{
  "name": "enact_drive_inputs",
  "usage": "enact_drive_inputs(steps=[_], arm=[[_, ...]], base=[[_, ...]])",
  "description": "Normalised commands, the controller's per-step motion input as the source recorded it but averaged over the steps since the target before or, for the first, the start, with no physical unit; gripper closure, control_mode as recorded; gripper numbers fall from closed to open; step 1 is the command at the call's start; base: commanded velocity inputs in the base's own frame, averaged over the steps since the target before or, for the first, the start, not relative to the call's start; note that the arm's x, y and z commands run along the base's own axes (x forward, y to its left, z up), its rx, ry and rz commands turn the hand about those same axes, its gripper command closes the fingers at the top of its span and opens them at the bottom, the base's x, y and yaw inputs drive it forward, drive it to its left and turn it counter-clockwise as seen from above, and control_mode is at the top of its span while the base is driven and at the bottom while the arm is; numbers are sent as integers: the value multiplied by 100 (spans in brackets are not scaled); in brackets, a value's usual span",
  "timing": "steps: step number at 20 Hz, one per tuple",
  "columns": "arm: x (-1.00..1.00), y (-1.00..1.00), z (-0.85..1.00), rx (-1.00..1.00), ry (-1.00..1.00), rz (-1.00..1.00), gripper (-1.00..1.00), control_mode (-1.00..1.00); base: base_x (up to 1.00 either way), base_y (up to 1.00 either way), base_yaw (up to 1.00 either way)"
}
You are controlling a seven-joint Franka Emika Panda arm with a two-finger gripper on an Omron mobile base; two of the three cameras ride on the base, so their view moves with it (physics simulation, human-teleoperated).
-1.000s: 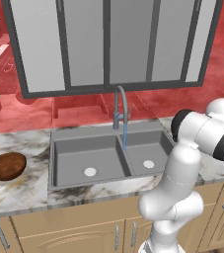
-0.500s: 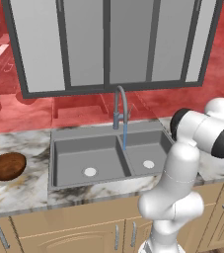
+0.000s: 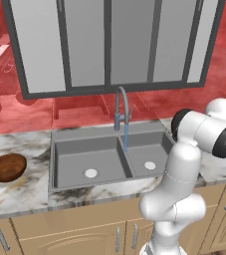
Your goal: Rinse each bowl for a few seconds and place them down in the sink or on the counter.
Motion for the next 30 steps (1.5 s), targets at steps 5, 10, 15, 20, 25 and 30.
enact_drive_inputs(steps=[5,10,15,20,25,30], arm=[[0,-5,-11,0,0,0,-100,-100],[0,-5,-11,0,0,1,-100,-100],[0,-7,-11,0,0,1,-100,-100],[0,-8,-10,0,0,1,-100,-100],[0,-9,-6,0,0,1,-100,-100],[0,-10,-5,0,0,2,-100,-100]], base=[[0,0,0],[0,0,0],[0,0,0],[0,0,0],[0,0,0],[0,0,0]])
